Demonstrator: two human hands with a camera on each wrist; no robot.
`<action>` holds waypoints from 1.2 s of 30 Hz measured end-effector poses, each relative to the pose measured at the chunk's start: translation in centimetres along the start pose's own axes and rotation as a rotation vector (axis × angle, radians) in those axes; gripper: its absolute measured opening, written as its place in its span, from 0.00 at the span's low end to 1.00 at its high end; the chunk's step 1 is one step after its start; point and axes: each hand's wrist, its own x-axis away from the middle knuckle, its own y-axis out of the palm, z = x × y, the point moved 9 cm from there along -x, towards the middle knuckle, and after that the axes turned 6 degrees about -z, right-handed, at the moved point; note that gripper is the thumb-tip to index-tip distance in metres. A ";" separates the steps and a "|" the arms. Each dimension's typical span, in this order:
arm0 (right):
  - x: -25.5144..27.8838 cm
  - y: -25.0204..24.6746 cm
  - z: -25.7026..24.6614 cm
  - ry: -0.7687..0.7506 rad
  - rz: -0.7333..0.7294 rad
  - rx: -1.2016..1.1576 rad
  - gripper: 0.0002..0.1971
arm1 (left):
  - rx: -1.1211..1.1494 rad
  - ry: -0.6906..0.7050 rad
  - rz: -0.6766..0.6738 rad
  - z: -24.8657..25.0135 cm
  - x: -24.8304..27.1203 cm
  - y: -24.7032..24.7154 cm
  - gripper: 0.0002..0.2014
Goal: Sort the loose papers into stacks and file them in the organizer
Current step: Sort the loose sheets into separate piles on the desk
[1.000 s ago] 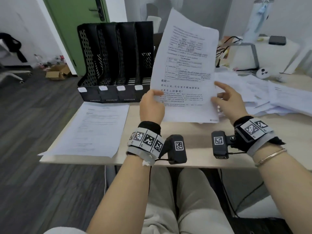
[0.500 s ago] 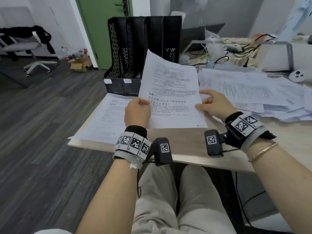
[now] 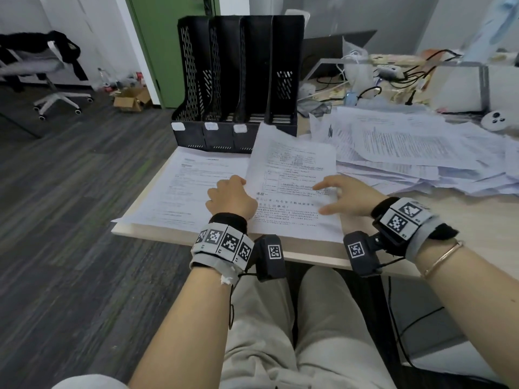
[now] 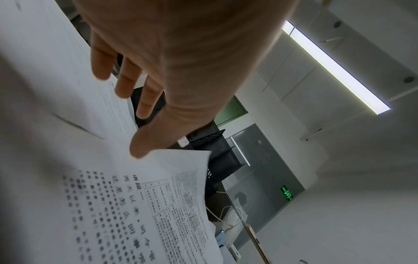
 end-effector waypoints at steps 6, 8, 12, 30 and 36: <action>0.2 3.7 -0.3 0.047 -0.267 0.151 0.43 | -0.166 -0.053 -0.252 -1.7 -0.7 3.6 0.44; 0.3 4.1 -0.8 0.048 -0.294 0.165 0.45 | -0.188 -0.054 -0.254 -2.3 -0.8 3.8 0.45; -0.4 5.0 -2.8 0.020 -0.322 0.207 0.48 | -0.194 -0.080 -0.238 -4.1 -1.2 2.8 0.47; -1.5 5.4 -5.2 0.002 -0.273 0.251 0.51 | 0.056 0.136 -0.059 -1.6 -0.5 -2.8 0.43; -0.6 1.1 -3.9 -0.029 -0.107 0.066 0.40 | 0.235 0.328 -0.034 4.0 0.8 -4.3 0.34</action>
